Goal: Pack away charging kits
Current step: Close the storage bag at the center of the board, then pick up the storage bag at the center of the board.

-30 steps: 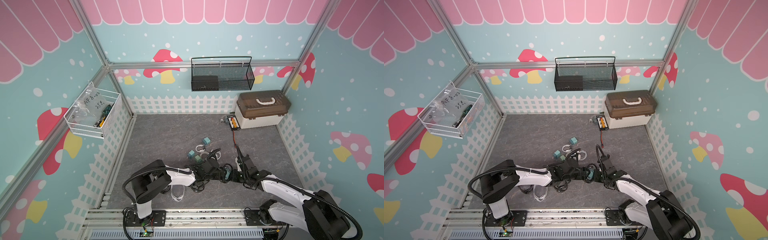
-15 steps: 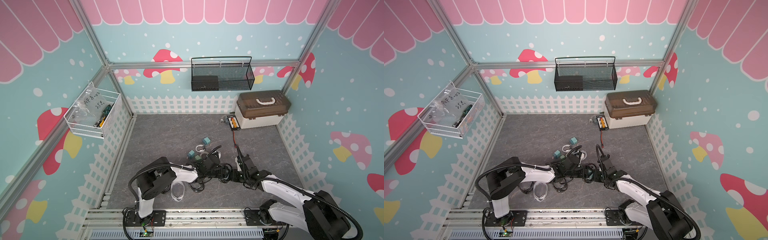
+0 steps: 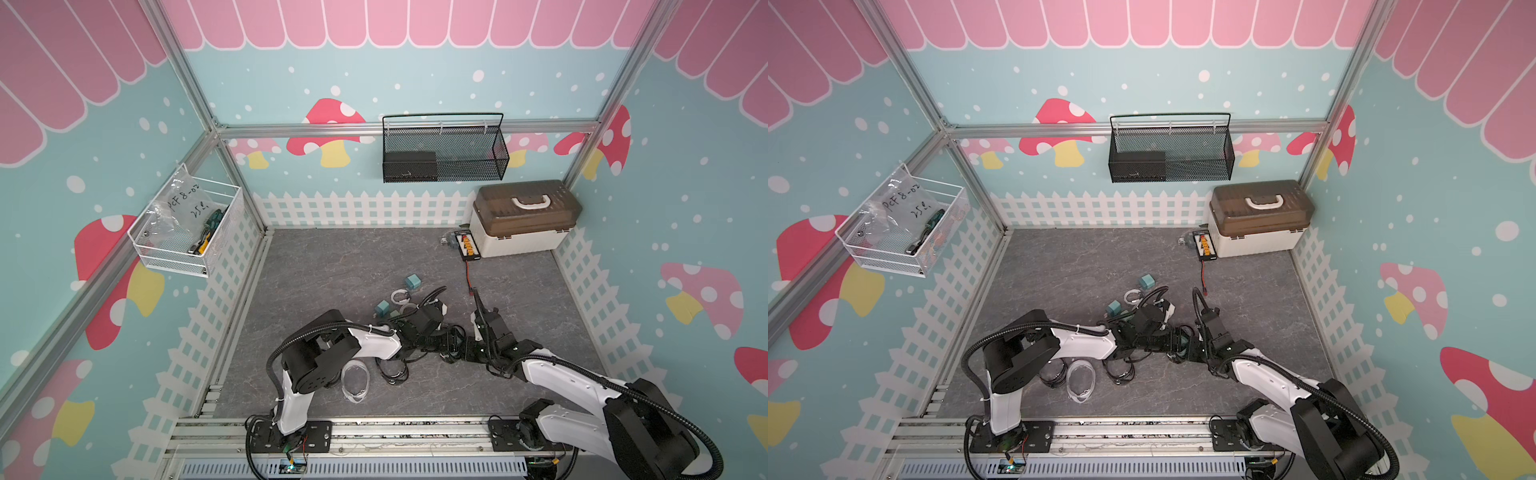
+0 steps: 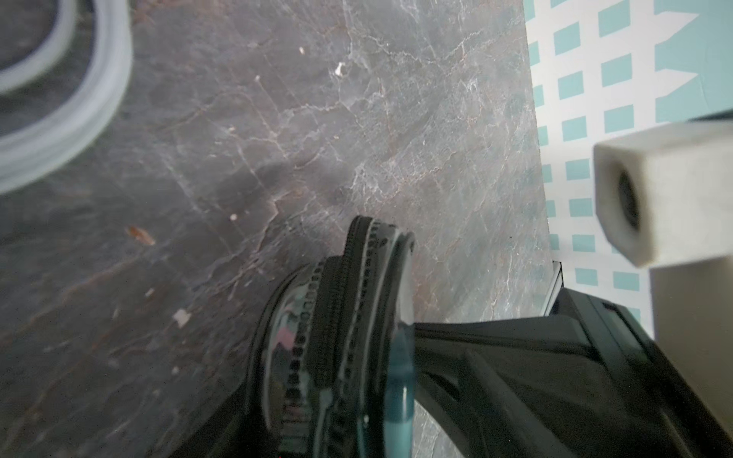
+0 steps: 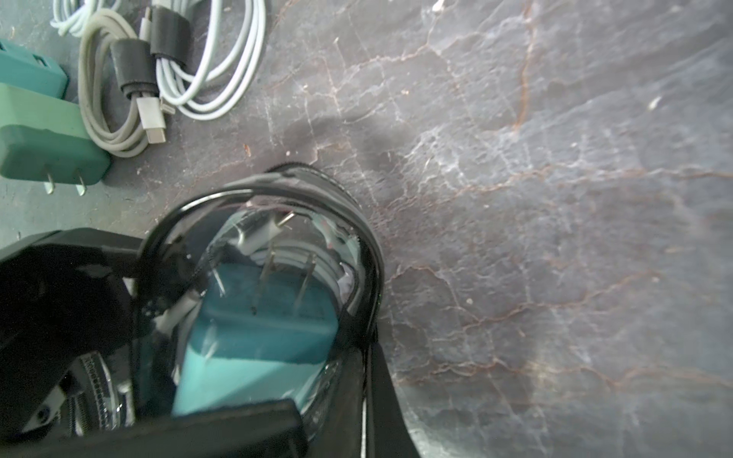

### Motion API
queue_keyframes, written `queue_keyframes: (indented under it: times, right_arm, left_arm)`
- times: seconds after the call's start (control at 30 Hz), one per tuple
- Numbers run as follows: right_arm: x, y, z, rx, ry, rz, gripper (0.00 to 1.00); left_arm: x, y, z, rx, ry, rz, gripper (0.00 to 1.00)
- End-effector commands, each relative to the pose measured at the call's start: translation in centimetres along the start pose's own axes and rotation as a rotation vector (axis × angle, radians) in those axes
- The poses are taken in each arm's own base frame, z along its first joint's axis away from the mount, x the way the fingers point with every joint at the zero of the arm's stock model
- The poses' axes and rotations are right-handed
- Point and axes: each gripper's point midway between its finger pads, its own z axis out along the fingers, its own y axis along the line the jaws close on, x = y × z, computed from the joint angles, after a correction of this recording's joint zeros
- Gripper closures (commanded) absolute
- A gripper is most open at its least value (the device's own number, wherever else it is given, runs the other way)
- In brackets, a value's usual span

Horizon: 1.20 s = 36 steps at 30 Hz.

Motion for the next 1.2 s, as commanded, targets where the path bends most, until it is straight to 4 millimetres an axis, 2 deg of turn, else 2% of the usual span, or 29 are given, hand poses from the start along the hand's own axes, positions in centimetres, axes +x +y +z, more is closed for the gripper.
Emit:
queue_keyframes:
  times: [0.0,0.27,0.8,1.17]
  right_arm:
    - [-0.6,0.4,-0.2,-0.018,-0.030,-0.017,1.00]
    - [-0.7,0.4,0.1,-0.017,-0.027,-0.018,1.00]
    - [-1.3,0.8,0.0,-0.037,-0.052,-0.016,1.00]
    - [-1.6,0.7,0.1,-0.032,-0.055,-0.017,1.00]
  left_arm:
    - [2.8,3.5,1.2,-0.104,0.104,-0.051,0.27]
    - [3.4,4.4,2.3,-0.137,0.148,-0.070,0.34]
    - [4.5,6.1,2.9,-0.200,0.199,-0.077,0.40]
    - [5.9,7.8,3.2,-0.238,0.244,-0.086,0.55]
